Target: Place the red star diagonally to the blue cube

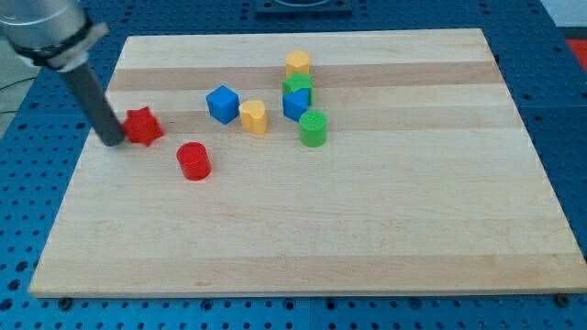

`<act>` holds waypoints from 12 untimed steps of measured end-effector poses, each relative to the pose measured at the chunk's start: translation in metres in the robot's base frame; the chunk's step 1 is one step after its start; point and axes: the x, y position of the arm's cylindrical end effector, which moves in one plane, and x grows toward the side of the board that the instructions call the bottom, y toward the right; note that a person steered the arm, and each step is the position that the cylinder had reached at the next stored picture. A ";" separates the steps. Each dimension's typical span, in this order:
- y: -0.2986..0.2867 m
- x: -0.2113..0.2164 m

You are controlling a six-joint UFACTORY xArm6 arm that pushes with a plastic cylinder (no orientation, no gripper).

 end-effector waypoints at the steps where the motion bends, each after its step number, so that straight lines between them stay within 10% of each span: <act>1: 0.024 -0.001; 12: 0.028 -0.078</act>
